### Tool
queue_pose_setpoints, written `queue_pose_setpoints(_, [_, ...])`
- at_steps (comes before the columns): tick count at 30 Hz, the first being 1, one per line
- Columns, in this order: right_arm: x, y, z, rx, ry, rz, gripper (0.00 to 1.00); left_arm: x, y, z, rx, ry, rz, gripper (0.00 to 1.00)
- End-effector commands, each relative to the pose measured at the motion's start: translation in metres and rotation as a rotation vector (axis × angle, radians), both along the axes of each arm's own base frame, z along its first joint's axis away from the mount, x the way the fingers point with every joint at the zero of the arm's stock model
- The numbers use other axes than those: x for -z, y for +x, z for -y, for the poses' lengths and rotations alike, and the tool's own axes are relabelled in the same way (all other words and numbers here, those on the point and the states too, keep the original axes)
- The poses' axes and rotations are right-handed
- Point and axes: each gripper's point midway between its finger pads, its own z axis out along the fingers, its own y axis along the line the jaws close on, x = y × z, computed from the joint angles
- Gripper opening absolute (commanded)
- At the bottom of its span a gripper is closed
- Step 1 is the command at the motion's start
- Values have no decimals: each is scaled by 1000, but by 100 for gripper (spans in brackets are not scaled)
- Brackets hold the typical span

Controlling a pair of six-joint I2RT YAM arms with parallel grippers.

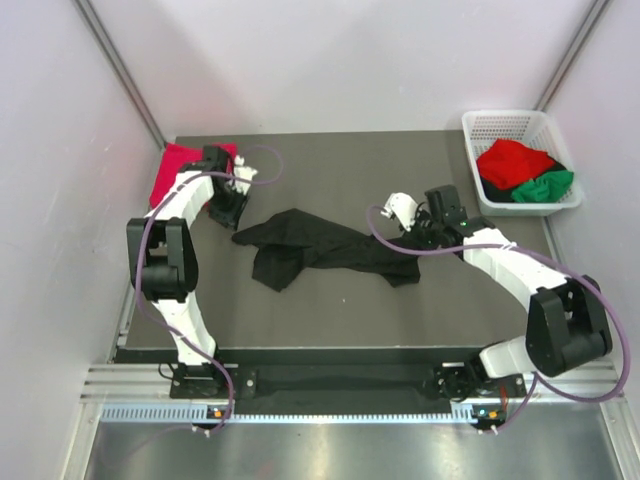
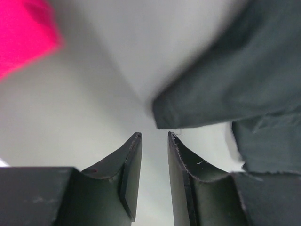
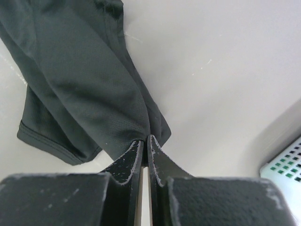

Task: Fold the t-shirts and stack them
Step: Flatten the tshirt out

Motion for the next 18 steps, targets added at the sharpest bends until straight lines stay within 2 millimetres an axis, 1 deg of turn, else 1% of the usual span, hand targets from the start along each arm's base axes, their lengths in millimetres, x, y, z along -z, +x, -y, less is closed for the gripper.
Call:
queue_pose_setpoints(1, [-22,18,-7,7,39,40,3,10,-31,1,127,4,-44,35])
queue_pose_setpoints(2, [-21,20,-8,7,39,35,3,13,-28,-2,168,30,-21,35])
queue_pose_setpoints(3, [-24,23,-10,7,43,40,3,15,-28,-6,178,55,-16,36])
queue_pose_setpoints(5, [-23,26,-12,5,43,30,4,21,-27,-10,209,77,-20,37])
queue_pose_setpoints(6, [-25,28,-13,3,47,33,4,24,-27,-10,218,83,-29,37])
queue_pose_setpoints(7, [-25,29,-15,-1,45,32,4,24,-25,-12,235,92,-26,39])
queue_pose_setpoints(8, [-26,30,-15,0,46,34,4,26,-23,-12,241,97,-27,43])
queue_pose_setpoints(11, [-27,31,-15,-1,46,35,4,26,-18,-13,272,115,-17,47])
queue_pose_setpoints(13, [-26,29,-15,-2,46,30,4,26,-16,-15,278,133,-11,47])
queue_pose_setpoints(18, [-23,25,-15,-3,44,26,4,27,-17,-12,341,144,-14,45])
